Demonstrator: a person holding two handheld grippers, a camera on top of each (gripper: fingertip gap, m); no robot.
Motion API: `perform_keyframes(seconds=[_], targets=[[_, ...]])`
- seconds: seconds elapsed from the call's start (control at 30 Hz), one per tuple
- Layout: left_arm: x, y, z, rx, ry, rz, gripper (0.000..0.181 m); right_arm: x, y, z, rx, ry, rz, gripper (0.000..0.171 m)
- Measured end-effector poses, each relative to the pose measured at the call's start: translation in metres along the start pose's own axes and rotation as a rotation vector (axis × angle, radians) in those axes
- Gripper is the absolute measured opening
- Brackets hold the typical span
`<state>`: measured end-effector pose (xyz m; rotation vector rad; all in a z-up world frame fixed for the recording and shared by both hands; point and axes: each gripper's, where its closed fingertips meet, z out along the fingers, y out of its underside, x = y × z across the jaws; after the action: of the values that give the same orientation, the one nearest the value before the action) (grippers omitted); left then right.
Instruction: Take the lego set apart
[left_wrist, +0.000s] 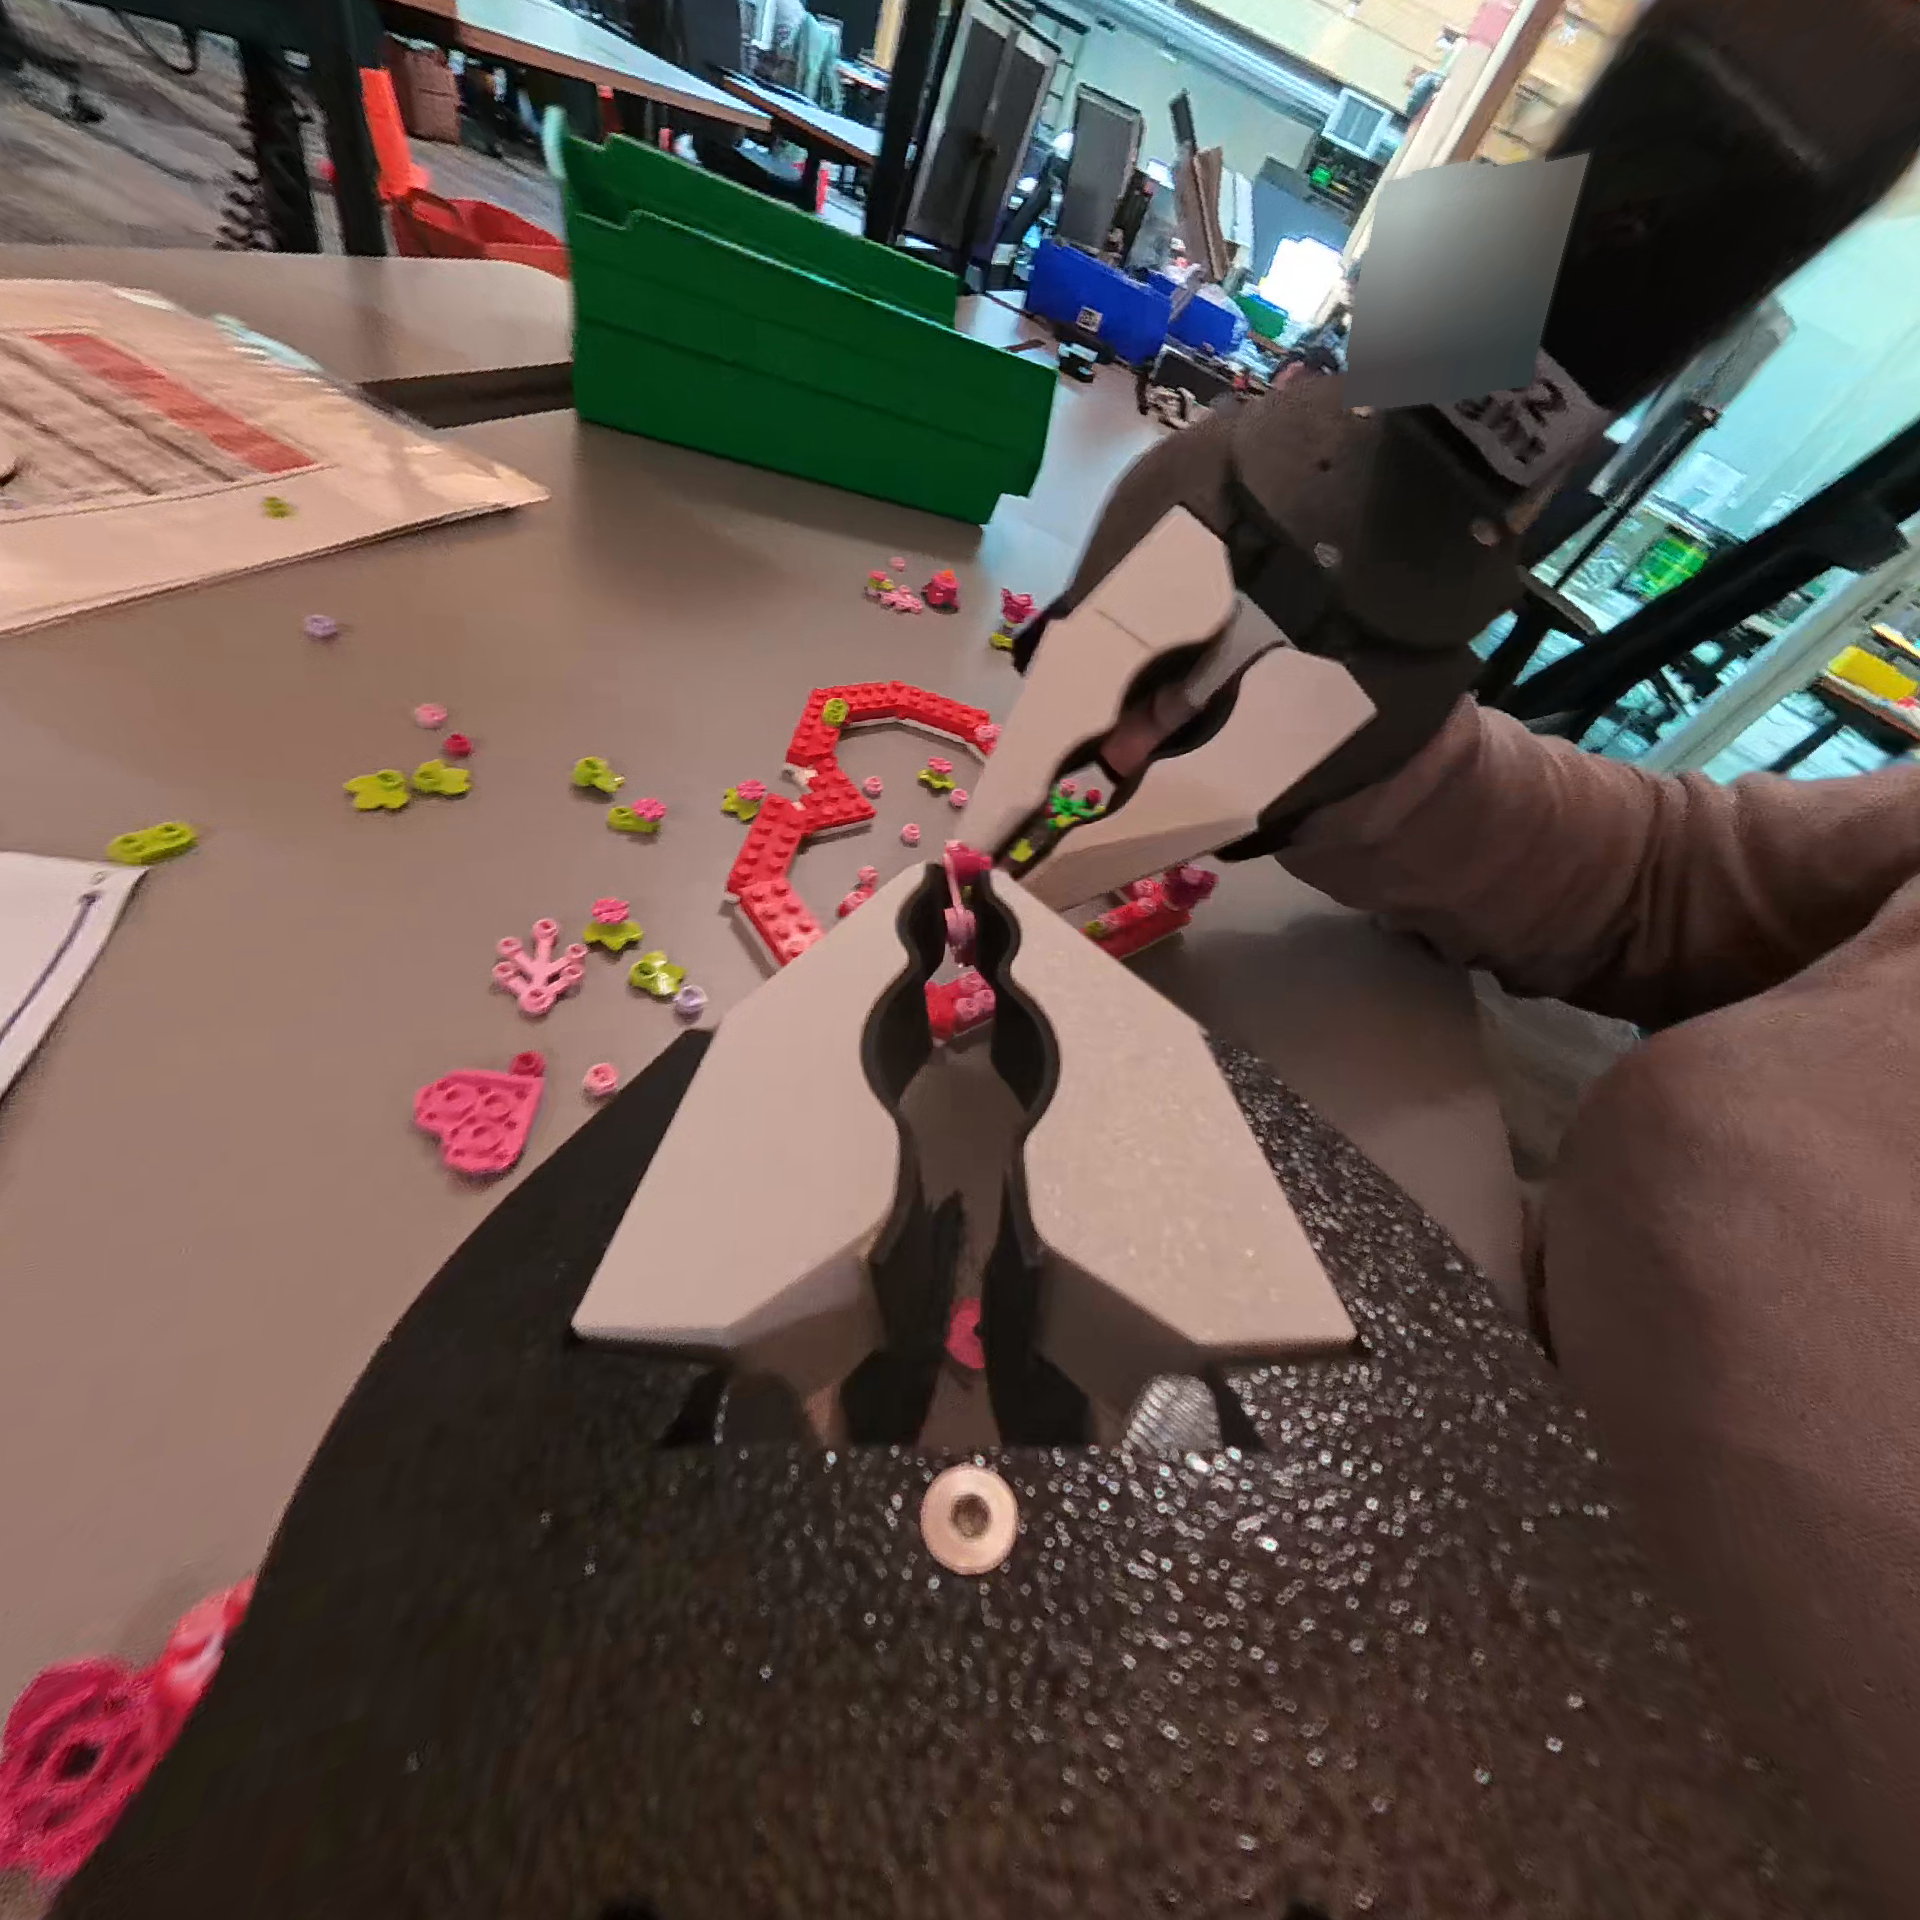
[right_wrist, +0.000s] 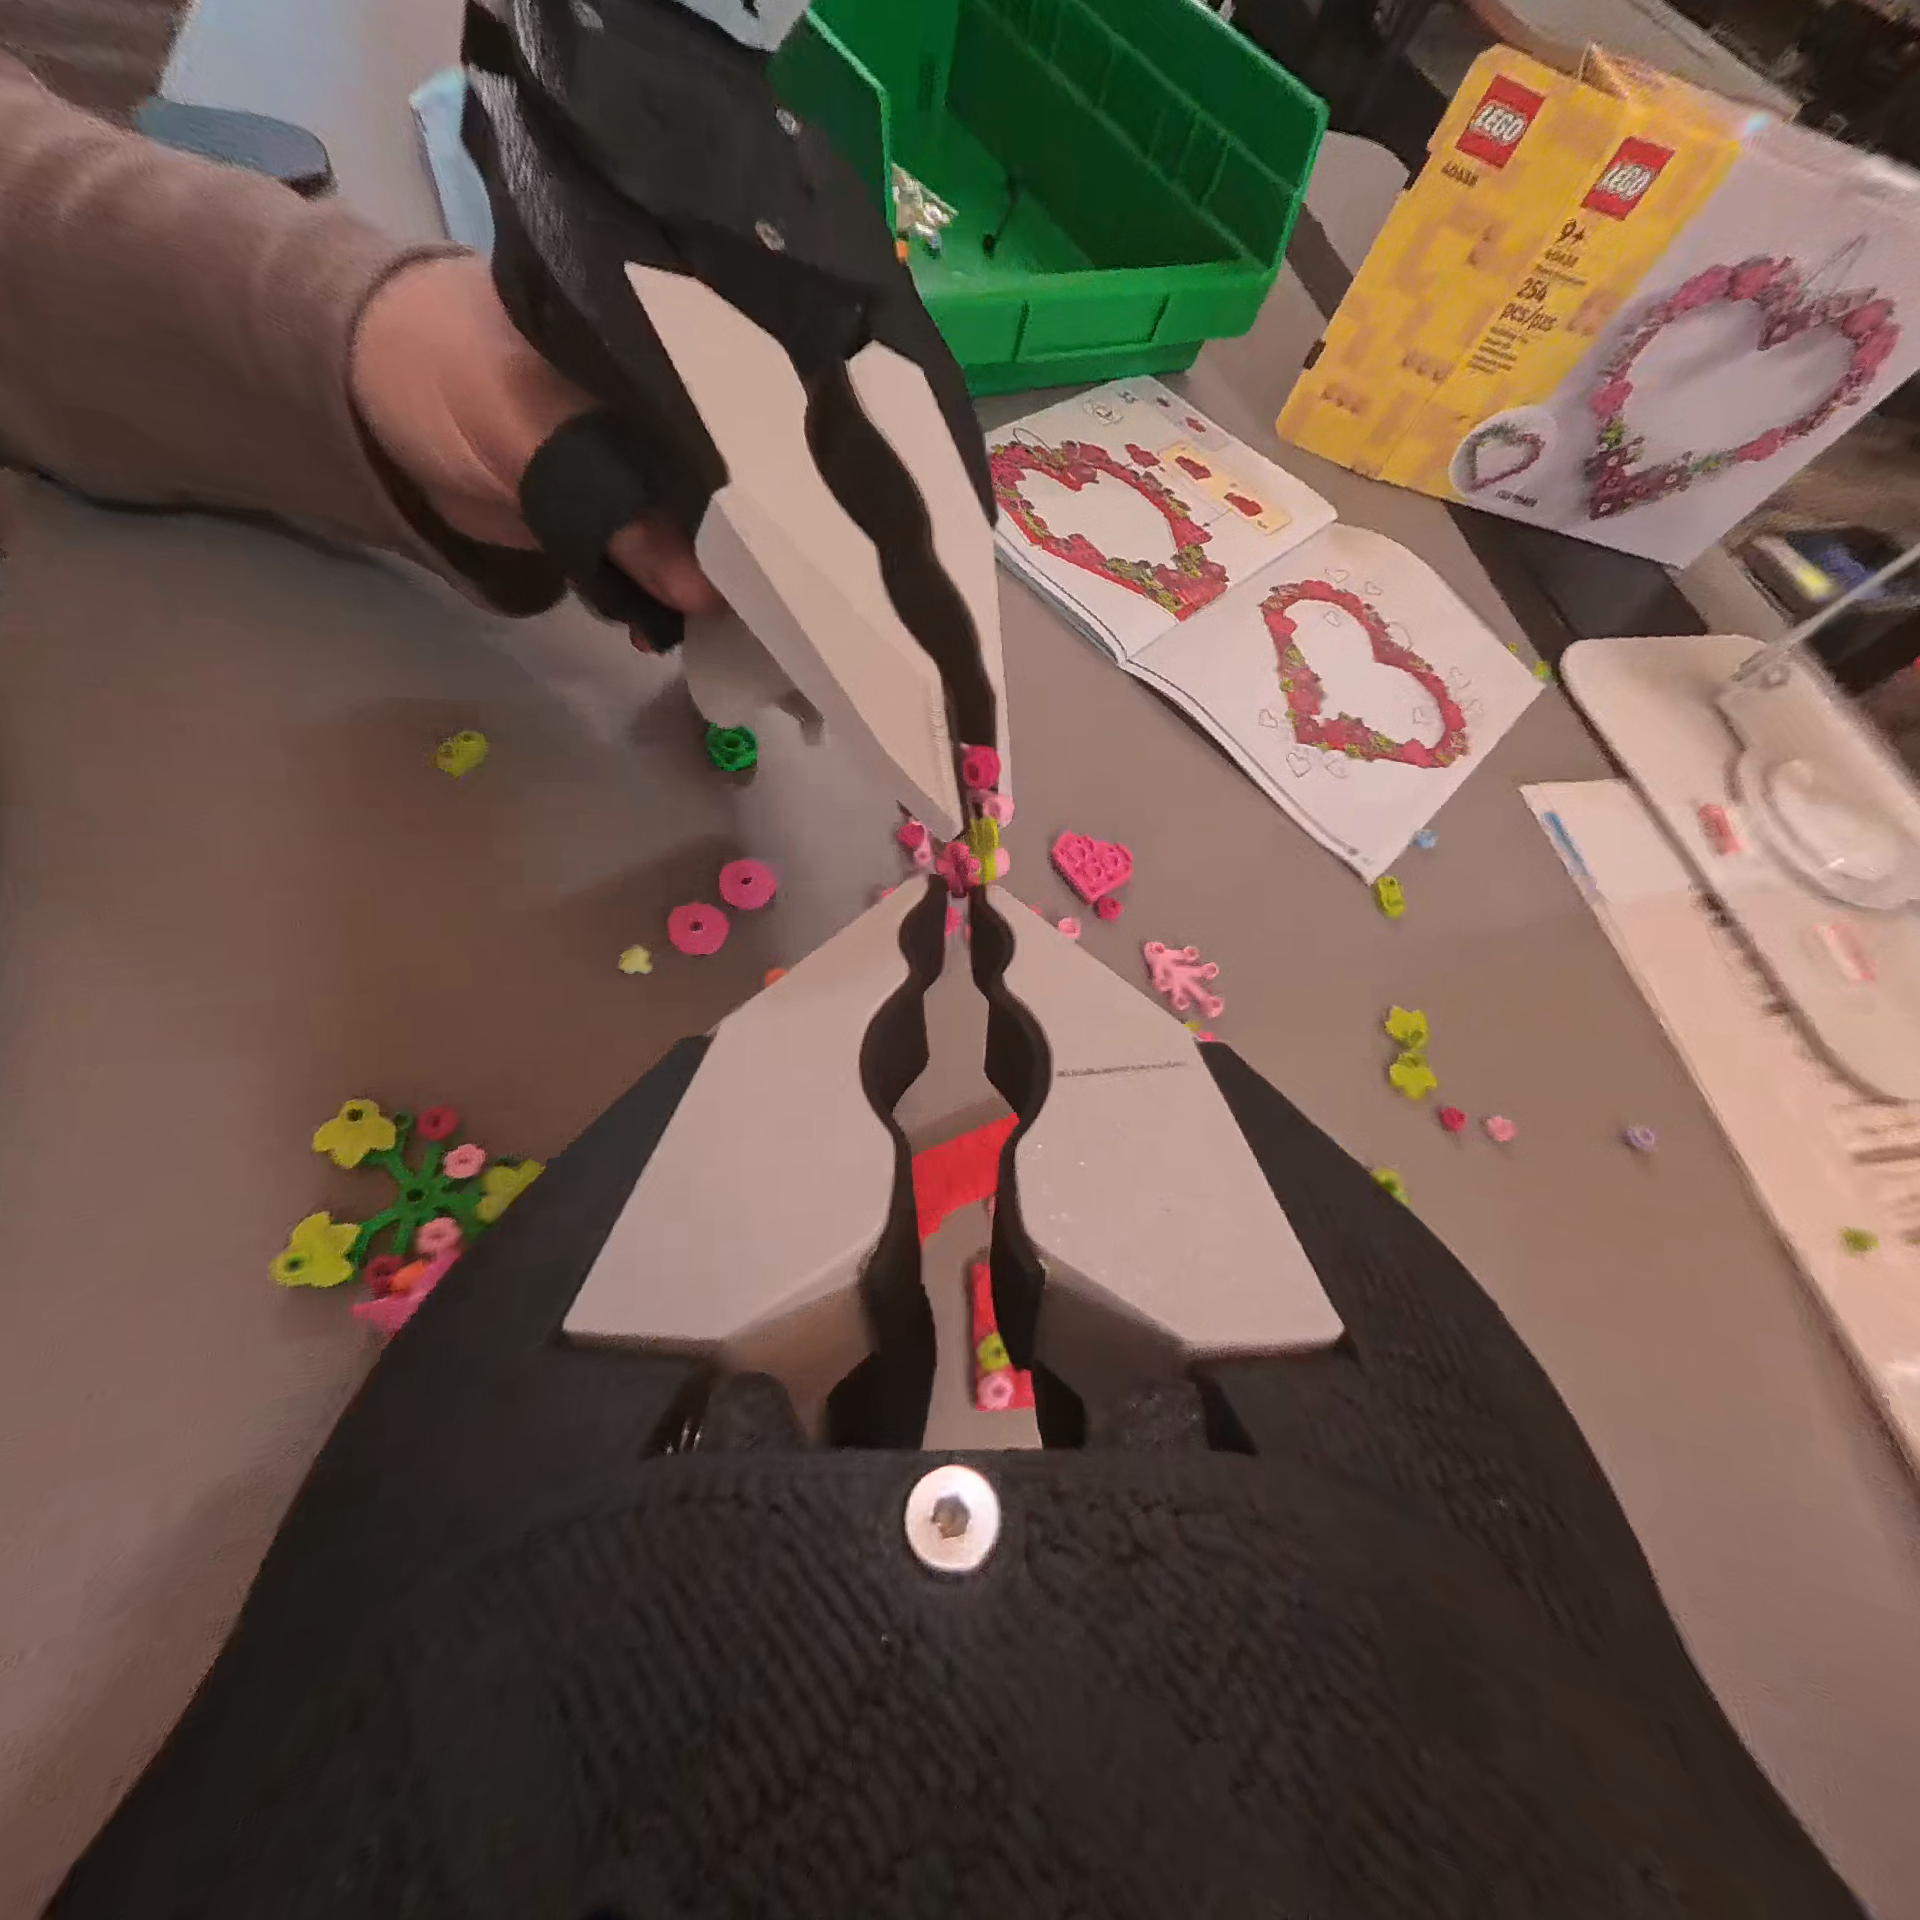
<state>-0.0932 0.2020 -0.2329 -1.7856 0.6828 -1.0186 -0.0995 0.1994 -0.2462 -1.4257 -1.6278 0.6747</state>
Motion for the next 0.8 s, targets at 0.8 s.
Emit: perform_keyframes(seconds=[0.8], targets=[[-0.051, 0.022, -0.019, -0.059, -0.118, -0.193, 0.002, 0.015, 0.003, 0.052, -0.067, 0.078, 0.010, 0.009]])
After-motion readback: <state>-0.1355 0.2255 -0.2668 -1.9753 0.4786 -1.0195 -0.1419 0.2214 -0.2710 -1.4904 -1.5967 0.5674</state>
